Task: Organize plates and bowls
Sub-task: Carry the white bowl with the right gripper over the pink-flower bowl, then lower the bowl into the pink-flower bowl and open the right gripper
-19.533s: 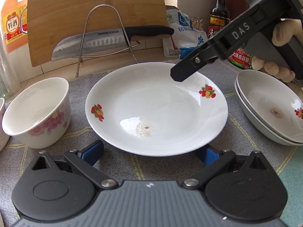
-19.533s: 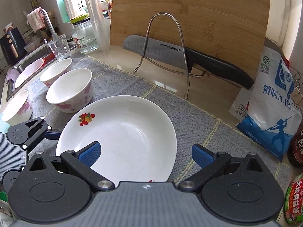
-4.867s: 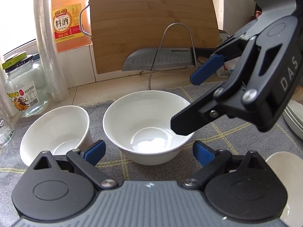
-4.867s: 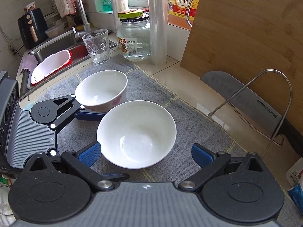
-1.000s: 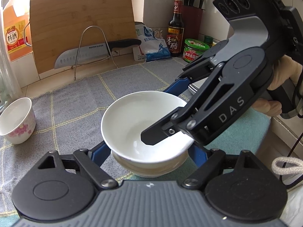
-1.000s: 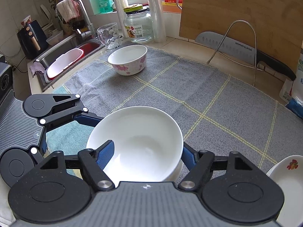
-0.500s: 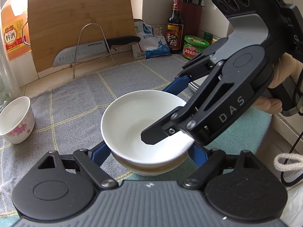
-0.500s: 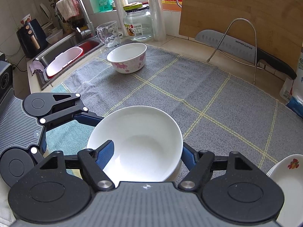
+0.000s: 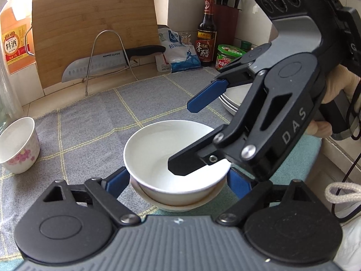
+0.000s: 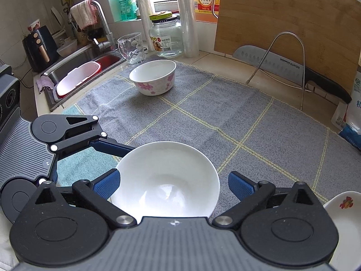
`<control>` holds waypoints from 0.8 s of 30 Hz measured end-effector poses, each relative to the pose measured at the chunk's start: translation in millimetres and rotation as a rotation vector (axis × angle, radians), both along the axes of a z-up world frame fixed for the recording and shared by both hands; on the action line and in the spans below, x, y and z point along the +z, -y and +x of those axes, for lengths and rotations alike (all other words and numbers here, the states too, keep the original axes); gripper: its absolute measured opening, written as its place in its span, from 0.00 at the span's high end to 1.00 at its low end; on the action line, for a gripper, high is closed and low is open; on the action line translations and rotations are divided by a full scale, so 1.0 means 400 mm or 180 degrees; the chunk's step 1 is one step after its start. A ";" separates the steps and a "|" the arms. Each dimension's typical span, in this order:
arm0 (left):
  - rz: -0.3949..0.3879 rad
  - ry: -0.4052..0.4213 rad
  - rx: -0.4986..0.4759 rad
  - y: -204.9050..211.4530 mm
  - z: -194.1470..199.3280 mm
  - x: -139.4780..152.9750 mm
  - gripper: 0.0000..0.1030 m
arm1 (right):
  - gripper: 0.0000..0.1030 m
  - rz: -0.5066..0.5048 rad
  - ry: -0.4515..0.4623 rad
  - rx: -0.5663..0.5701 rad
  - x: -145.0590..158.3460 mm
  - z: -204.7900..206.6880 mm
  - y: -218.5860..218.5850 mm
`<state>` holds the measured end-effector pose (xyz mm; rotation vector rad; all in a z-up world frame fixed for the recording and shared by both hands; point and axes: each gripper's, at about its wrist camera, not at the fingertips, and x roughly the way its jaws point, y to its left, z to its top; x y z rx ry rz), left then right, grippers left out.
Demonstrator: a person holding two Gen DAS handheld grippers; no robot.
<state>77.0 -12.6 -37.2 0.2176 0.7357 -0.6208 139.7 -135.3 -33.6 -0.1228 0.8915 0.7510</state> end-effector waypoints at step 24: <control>0.0146 0.0209 0.0736 -0.234 0.018 0.028 0.08 | 0.00 -0.0226 0.0389 0.0100 0.058 0.044 -0.098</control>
